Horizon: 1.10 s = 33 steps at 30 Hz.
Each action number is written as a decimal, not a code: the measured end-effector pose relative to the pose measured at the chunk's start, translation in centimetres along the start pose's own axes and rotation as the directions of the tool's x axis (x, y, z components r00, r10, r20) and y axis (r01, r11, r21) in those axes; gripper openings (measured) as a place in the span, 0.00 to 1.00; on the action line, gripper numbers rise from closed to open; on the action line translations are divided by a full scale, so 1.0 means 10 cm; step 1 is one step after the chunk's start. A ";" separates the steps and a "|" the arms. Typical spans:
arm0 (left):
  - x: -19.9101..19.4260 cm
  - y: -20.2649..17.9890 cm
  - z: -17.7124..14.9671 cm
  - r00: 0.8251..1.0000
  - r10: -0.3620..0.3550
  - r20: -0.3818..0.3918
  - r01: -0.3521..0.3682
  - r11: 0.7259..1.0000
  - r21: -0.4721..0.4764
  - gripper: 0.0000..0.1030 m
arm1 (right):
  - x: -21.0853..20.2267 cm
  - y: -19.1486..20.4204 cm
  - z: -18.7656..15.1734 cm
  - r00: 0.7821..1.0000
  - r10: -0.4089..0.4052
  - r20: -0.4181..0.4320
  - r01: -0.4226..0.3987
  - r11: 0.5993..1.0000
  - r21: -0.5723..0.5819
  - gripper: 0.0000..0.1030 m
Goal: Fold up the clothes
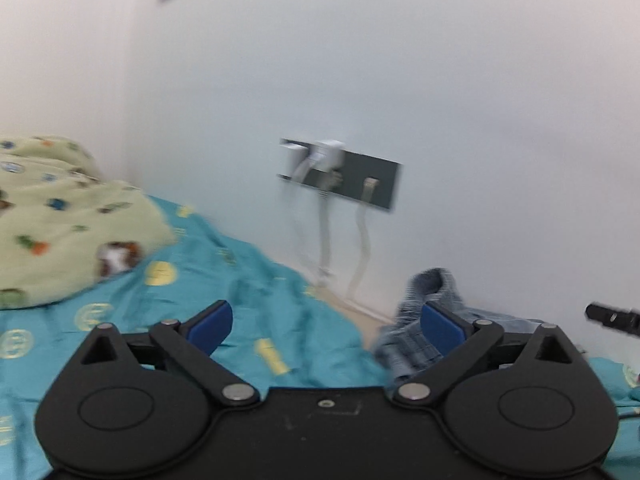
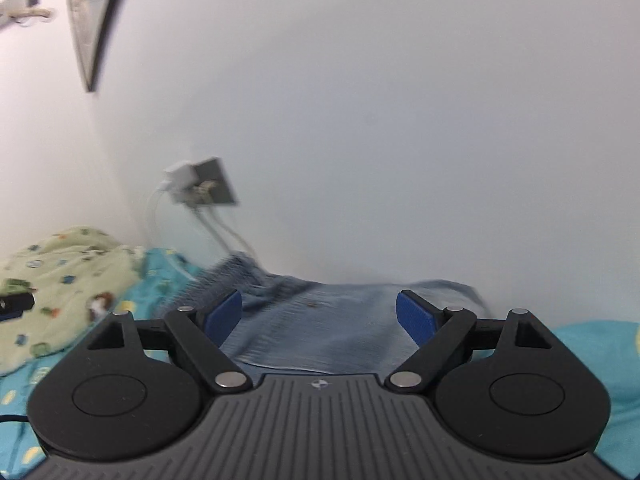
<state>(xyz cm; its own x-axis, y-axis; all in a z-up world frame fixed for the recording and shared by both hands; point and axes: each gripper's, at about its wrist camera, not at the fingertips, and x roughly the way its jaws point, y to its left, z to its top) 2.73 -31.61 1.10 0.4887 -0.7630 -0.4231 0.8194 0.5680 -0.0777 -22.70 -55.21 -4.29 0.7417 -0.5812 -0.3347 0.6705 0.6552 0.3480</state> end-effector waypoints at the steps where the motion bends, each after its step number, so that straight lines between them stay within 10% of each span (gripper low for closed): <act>1: -0.13 0.07 0.01 0.999 0.036 0.012 -0.036 0.999 0.000 0.97 | -0.01 0.08 0.04 1.000 0.020 0.000 -0.020 1.000 -0.013 0.84; 13: -1.78 0.77 -0.11 0.910 0.400 0.104 -0.388 0.914 -0.121 1.00 | -0.17 1.47 0.37 0.934 0.354 -0.053 -0.357 0.911 -0.206 0.85; 28: -2.66 1.23 -0.57 0.709 0.701 0.076 -0.650 0.692 -0.314 1.00 | -0.38 3.36 -0.13 0.689 0.700 -0.186 -0.720 0.635 -0.280 0.93; 33: -2.55 1.39 -0.68 0.692 0.721 0.039 -0.670 0.660 -0.339 1.00 | -0.33 3.64 -0.34 0.635 0.750 -0.184 -0.761 0.569 -0.310 1.00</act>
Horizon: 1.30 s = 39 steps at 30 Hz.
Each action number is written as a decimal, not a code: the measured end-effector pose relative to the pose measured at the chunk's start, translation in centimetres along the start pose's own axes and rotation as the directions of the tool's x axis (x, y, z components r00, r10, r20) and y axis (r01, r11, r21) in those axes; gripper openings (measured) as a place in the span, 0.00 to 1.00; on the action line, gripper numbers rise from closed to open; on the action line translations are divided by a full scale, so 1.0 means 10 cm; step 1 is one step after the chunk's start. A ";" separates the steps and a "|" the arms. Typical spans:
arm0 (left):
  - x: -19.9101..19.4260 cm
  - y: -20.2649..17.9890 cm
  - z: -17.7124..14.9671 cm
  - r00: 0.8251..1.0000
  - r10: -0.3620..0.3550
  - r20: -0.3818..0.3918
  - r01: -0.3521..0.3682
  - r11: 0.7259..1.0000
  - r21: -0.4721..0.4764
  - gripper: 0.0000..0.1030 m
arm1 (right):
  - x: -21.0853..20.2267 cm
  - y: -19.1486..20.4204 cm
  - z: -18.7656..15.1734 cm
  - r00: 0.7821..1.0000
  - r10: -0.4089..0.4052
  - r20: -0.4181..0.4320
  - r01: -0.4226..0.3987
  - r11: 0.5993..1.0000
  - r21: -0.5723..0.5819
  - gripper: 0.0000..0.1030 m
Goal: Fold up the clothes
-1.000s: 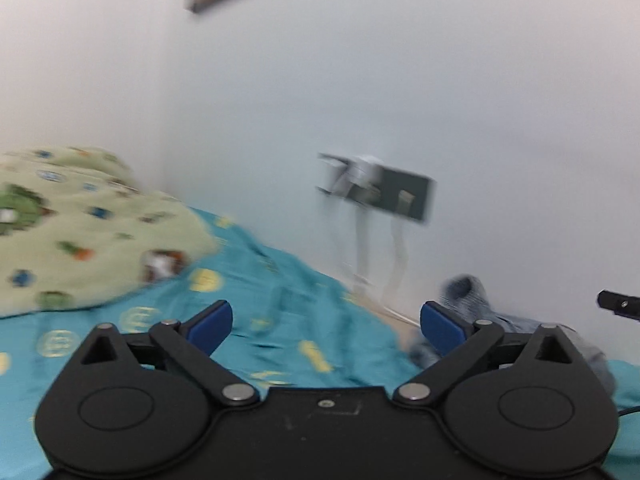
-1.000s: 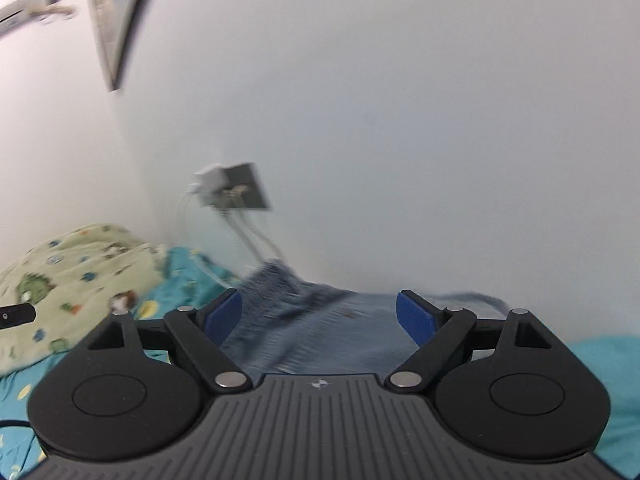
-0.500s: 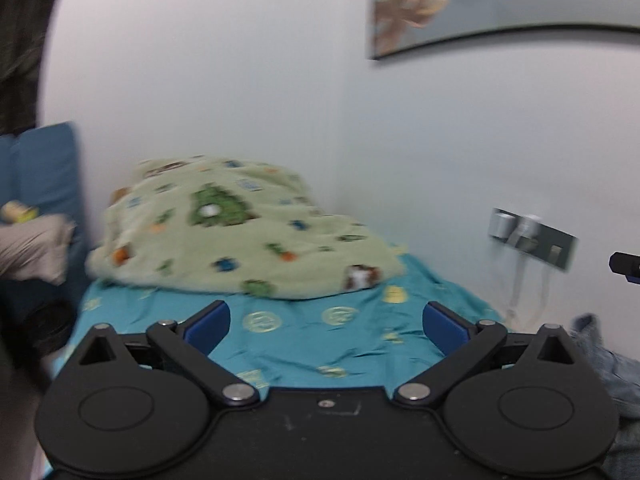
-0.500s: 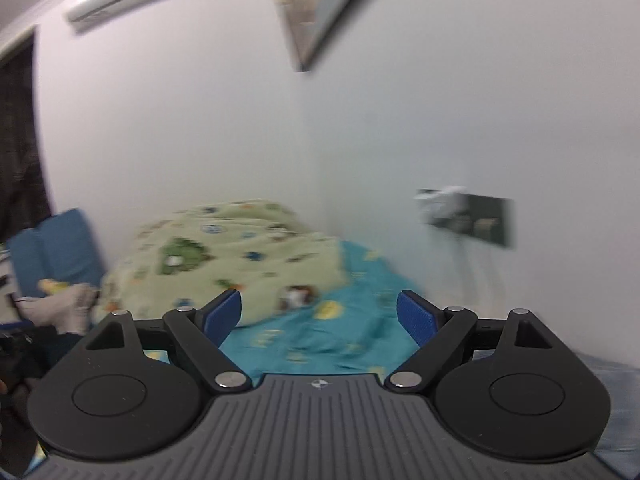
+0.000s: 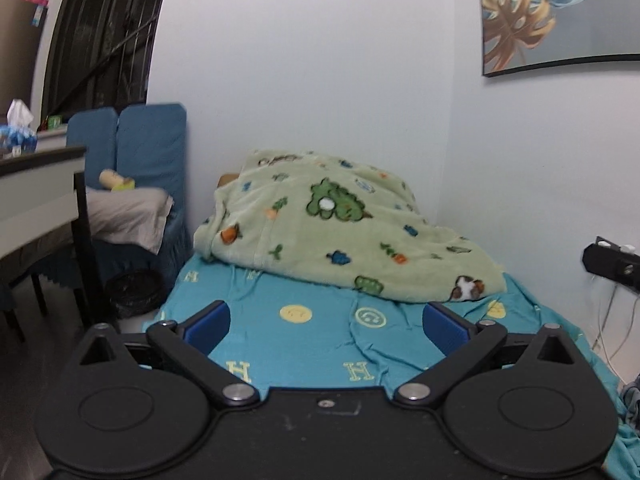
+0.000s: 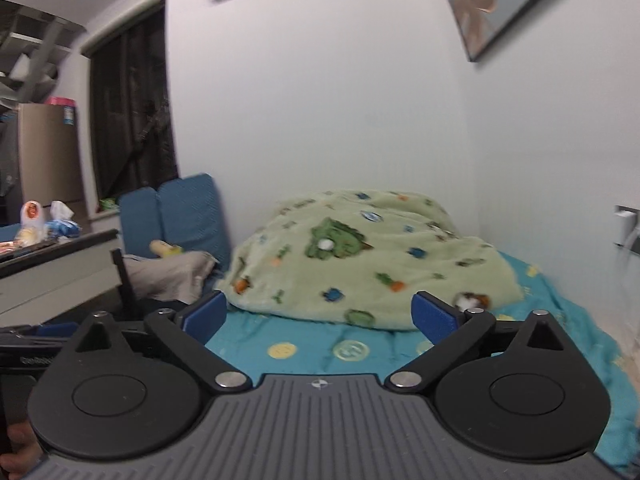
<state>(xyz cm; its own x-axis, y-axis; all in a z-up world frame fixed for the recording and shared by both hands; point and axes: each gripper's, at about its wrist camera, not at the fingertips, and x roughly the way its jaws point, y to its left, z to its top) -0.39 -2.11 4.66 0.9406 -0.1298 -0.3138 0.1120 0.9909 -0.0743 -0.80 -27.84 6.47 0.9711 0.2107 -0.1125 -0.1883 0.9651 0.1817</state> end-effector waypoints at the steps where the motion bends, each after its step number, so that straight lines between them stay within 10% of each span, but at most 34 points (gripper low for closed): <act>1: 0.03 0.01 -0.03 1.000 0.002 0.001 -0.002 1.000 -0.004 1.00 | 0.06 0.02 -0.03 1.000 0.001 -0.007 -0.001 1.000 -0.013 1.00; 16: 0.39 -0.06 -0.41 1.000 0.005 -0.025 -0.004 1.000 0.023 1.00 | 0.52 -0.11 -0.65 0.994 -0.037 -0.099 0.033 0.998 -0.048 1.00; 39: 0.33 0.01 -0.42 0.998 0.043 -0.052 -0.043 0.999 0.003 1.00 | 0.47 -0.03 -0.67 0.989 -0.047 -0.141 0.041 0.998 -0.046 1.00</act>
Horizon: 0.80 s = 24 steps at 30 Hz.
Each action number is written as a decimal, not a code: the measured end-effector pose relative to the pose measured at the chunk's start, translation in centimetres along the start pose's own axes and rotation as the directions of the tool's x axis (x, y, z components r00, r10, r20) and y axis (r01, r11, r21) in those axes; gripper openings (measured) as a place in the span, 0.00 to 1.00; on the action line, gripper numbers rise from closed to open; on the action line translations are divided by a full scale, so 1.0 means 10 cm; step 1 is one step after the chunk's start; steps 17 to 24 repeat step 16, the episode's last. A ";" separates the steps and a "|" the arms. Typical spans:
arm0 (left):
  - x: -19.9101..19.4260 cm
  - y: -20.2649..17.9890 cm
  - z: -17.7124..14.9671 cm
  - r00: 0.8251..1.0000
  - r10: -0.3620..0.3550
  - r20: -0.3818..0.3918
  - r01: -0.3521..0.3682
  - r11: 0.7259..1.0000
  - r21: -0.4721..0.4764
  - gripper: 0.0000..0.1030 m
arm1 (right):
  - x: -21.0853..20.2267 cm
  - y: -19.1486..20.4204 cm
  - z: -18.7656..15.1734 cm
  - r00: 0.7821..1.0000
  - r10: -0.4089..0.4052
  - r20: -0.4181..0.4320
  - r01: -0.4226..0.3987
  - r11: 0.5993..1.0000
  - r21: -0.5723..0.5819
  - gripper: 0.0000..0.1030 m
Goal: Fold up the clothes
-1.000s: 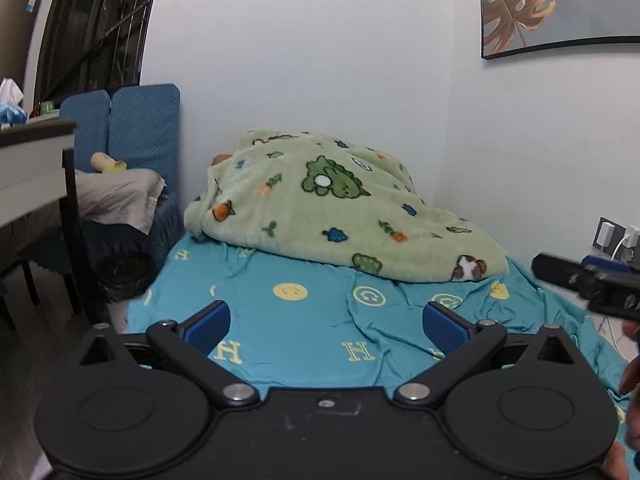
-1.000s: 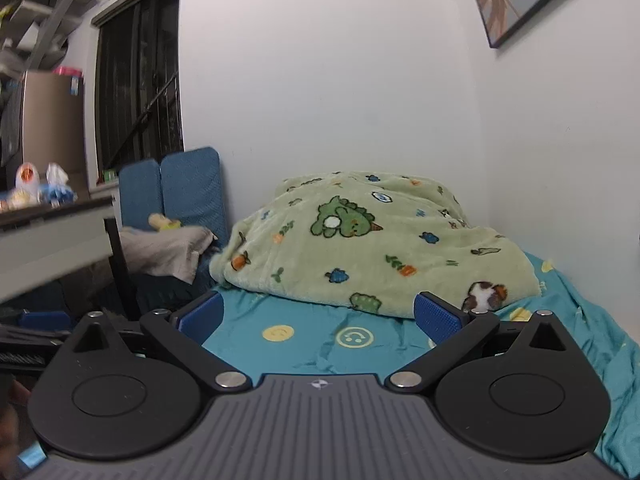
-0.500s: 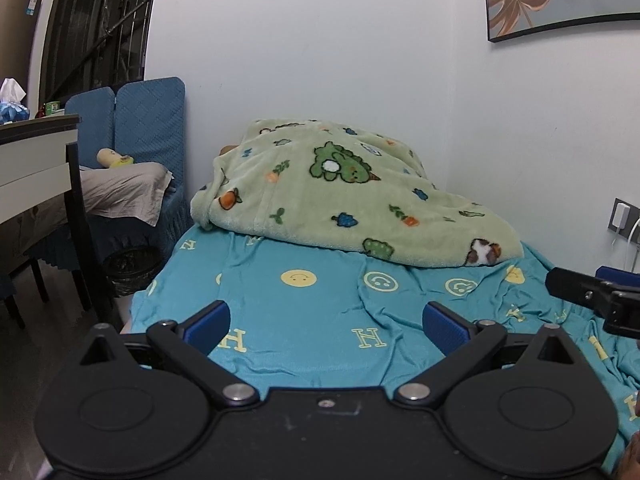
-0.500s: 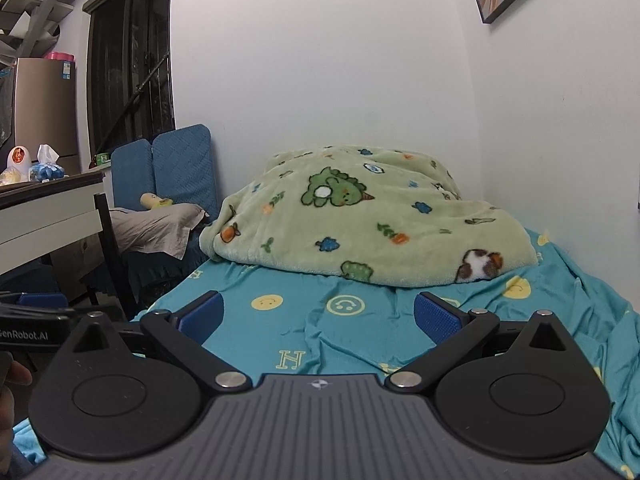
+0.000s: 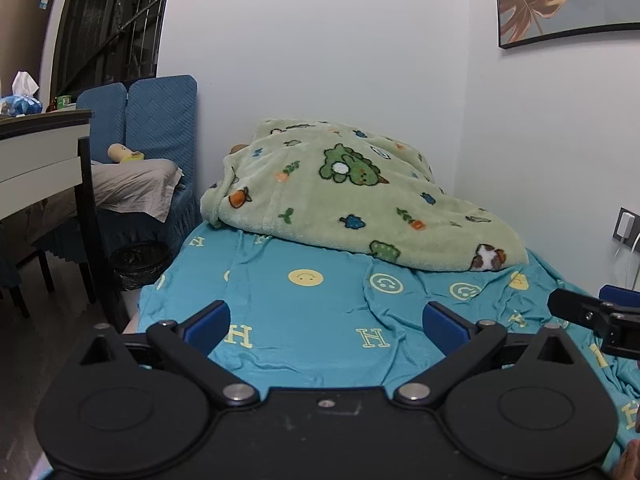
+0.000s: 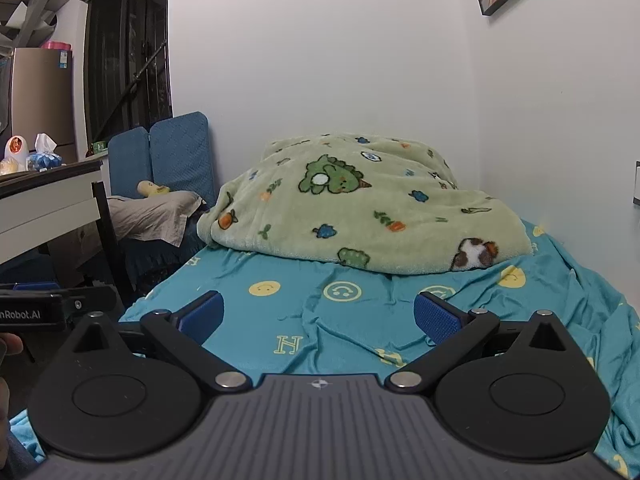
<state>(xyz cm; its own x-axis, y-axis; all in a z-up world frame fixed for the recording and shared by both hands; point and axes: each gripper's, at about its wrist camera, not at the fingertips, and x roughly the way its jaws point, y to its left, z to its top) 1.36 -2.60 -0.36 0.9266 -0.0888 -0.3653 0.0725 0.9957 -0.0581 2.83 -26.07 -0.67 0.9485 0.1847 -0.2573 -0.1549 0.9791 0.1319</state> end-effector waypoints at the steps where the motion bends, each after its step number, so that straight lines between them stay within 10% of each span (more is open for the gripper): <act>1: 0.00 0.00 0.00 1.000 0.001 -0.002 -0.001 1.000 -0.002 1.00 | 0.00 -0.01 0.00 1.000 -0.001 -0.002 0.001 1.000 0.002 1.00; 24: 0.06 0.01 -0.03 0.999 0.028 -0.028 -0.028 1.000 -0.005 1.00 | 0.05 -0.03 -0.03 1.000 -0.012 -0.013 0.012 1.000 0.003 1.00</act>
